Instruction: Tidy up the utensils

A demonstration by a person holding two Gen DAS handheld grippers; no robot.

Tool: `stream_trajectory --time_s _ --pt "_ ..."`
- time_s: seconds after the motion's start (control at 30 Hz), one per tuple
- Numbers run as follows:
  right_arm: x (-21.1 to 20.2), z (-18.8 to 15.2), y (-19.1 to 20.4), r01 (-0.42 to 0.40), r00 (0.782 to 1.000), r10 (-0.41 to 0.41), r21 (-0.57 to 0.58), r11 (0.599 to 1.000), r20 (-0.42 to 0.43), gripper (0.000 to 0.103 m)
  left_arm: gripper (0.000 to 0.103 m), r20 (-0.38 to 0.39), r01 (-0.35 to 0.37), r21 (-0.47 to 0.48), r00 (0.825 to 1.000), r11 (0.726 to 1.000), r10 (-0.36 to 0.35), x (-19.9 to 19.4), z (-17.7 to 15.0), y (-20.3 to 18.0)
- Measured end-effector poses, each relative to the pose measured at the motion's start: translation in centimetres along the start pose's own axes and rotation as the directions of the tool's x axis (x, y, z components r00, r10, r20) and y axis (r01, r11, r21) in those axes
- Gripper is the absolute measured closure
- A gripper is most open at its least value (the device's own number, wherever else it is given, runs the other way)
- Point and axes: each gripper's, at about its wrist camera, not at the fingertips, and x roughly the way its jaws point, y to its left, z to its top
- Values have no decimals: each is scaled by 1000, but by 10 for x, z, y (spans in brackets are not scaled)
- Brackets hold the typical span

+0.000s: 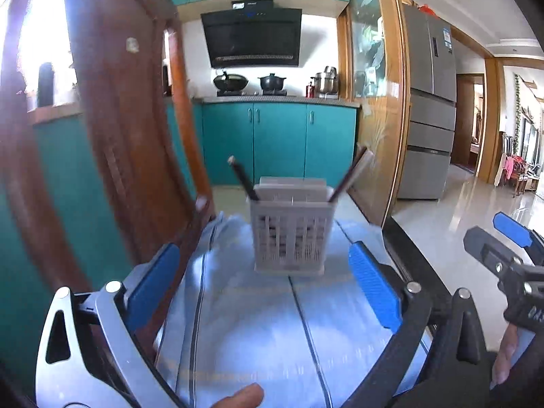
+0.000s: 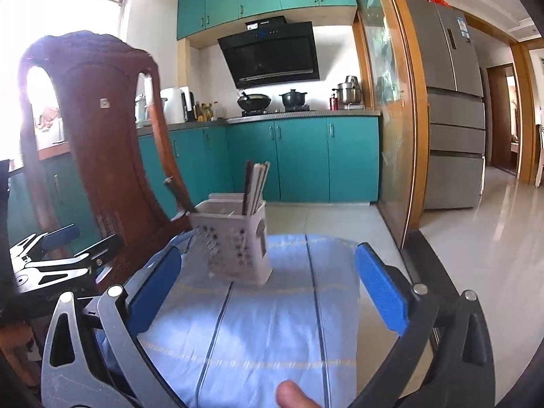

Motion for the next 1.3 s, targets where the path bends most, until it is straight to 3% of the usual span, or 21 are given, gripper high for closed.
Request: stream_trajectory --time_s 0.23,0.53,1.3 --pt "-55 -6 25 31 999 -29 -72 997 30 3 4 52 -27 17 998 999 26 -70 -6 1" --pt "-88 -5 46 41 996 -29 -145 989 80 3 4 99 -36 25 994 999 34 -117 0 -3" --pt "-117 0 32 56 991 -41 -117 992 125 3 4 123 -30 24 992 999 27 -128 3 -9"
